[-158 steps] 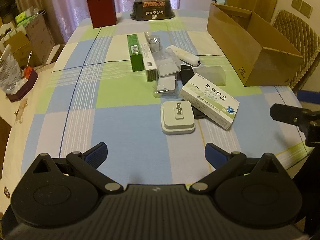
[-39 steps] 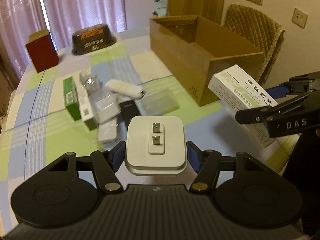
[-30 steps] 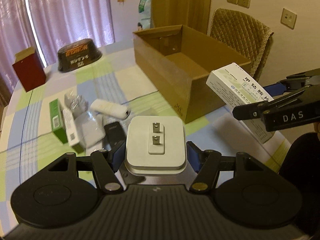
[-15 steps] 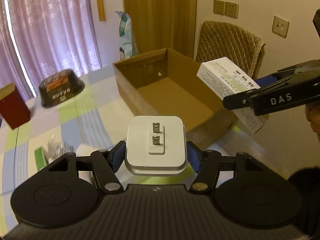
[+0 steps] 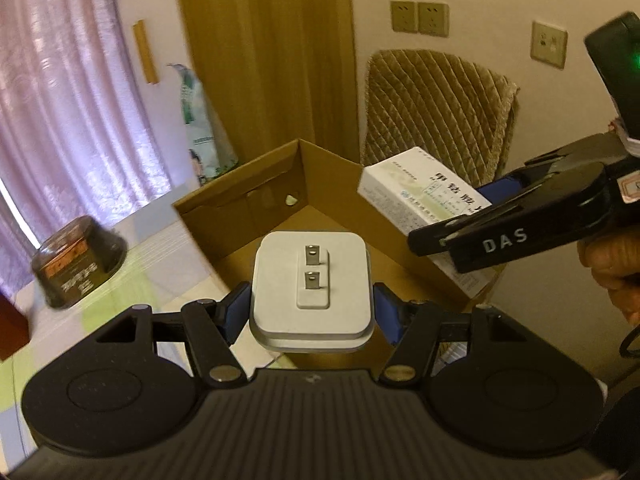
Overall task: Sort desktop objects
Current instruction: 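Lift the plug adapter with the left tool while the right tool carries the medicine box to the cardboard box, then release the plug adapter with the left tool while the right tool drops the medicine box into the cardboard box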
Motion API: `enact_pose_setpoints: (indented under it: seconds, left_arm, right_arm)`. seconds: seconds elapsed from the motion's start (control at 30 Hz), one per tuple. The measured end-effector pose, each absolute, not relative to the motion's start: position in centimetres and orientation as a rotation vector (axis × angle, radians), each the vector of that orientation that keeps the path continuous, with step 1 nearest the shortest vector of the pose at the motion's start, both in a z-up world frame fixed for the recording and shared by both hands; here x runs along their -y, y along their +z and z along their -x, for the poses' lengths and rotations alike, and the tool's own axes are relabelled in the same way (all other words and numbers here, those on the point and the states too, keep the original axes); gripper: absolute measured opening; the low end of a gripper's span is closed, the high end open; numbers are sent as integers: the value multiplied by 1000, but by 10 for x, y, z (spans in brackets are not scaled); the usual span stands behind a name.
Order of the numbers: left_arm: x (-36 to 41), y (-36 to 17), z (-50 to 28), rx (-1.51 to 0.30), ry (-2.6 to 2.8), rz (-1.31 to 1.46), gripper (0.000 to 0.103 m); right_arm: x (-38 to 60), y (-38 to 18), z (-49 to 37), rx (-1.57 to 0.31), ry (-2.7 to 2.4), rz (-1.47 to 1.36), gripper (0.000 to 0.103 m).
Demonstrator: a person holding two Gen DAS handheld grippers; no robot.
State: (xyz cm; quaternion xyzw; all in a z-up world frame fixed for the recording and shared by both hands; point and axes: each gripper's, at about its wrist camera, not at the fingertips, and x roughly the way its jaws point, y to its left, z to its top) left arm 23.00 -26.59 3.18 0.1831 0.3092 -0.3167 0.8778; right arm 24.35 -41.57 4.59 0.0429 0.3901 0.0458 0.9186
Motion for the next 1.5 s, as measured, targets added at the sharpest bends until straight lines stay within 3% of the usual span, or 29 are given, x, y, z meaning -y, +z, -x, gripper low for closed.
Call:
enact_pose_setpoints:
  seconds: [0.67,1.5]
  left_arm:
    - [293,-26,-252,-660,-751,-556,61]
    - [266,-13,-242,-641,-711,-518,61]
  right_arm:
    - [418,6,-264,-836,75,-103,70]
    - [403,-5,-268,-864,91,-72,70]
